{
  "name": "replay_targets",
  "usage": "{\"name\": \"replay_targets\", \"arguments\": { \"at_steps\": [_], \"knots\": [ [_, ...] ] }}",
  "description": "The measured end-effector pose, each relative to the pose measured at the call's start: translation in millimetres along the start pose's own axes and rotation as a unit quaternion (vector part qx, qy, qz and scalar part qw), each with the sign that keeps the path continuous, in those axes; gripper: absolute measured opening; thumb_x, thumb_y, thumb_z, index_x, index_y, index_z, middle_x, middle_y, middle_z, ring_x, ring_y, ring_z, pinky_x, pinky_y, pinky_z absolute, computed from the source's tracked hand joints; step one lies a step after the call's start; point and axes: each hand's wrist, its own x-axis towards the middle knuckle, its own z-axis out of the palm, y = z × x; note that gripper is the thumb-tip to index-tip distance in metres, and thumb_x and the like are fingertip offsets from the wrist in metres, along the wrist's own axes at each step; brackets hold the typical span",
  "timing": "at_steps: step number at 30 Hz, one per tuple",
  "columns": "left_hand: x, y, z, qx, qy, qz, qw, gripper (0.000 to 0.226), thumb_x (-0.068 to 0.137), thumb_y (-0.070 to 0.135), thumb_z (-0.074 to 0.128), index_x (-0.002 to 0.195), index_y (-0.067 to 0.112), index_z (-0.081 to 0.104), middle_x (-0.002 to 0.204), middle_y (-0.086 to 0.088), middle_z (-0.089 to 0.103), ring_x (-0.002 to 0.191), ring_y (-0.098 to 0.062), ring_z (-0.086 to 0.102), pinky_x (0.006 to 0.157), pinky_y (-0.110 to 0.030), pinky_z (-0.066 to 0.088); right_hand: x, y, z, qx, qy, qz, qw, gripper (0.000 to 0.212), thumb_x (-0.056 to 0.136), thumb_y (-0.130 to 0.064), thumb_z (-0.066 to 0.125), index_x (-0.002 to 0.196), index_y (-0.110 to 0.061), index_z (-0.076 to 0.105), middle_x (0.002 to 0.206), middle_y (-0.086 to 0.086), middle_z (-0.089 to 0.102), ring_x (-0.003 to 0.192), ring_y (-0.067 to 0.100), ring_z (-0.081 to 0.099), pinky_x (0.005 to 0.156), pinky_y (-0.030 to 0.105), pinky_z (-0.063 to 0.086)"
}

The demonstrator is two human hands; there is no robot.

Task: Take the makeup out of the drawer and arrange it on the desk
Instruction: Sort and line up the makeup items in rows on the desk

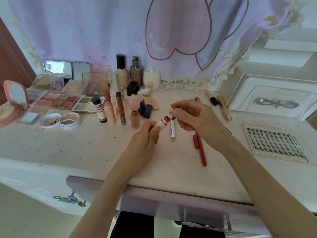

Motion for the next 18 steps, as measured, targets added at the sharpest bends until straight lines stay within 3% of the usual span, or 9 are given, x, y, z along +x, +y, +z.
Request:
{"name": "replay_targets", "arguments": {
  "at_steps": [3, 6, 9, 18],
  "knots": [
    [1, 1, -1, -0.021, 0.013, 0.001, 1.000, 0.018, 0.099, 0.025, 0.029, 0.097, 0.017, 0.045, 0.069, 0.008, 0.044, 0.056, 0.002, 0.040, 0.056, -0.011, 0.034, -3, 5, -2, -0.005, -0.003, 0.020, 1.000, 0.020, 0.087, -0.025, 0.060, 0.105, -0.018, 0.063, 0.063, -0.011, 0.060, 0.055, 0.003, 0.051, 0.052, 0.014, 0.039],
    [2, 2, -3, -0.043, 0.017, -0.001, 0.999, 0.015, 0.099, 0.021, 0.030, 0.101, 0.016, 0.044, 0.076, 0.006, 0.047, 0.062, 0.003, 0.042, 0.061, -0.010, 0.036, -6, 10, 1, -0.125, -0.004, -0.006, 0.992, 0.016, 0.086, -0.024, 0.063, 0.102, -0.026, 0.064, 0.076, -0.015, 0.064, 0.067, -0.002, 0.057, 0.062, 0.011, 0.046],
    [2, 2, -5, -0.059, 0.016, -0.004, 0.998, 0.015, 0.099, 0.017, 0.031, 0.108, 0.017, 0.043, 0.084, 0.005, 0.052, 0.068, 0.004, 0.044, 0.066, -0.008, 0.038, -4, 14, 8, -0.195, 0.010, -0.025, 0.980, 0.015, 0.085, -0.024, 0.065, 0.099, -0.028, 0.067, 0.094, -0.006, 0.067, 0.083, 0.005, 0.059, 0.075, 0.014, 0.047],
    [2, 2, -6, -0.056, 0.025, 0.017, 0.998, 0.015, 0.097, 0.013, 0.039, 0.108, 0.012, 0.049, 0.087, 0.007, 0.060, 0.070, 0.001, 0.050, 0.067, -0.011, 0.041, 7, 18, 27, -0.128, 0.031, -0.054, 0.990, 0.014, 0.075, -0.029, 0.070, 0.083, -0.039, 0.063, 0.080, -0.013, 0.063, 0.073, -0.001, 0.055, 0.066, 0.008, 0.041]
  ]
}}
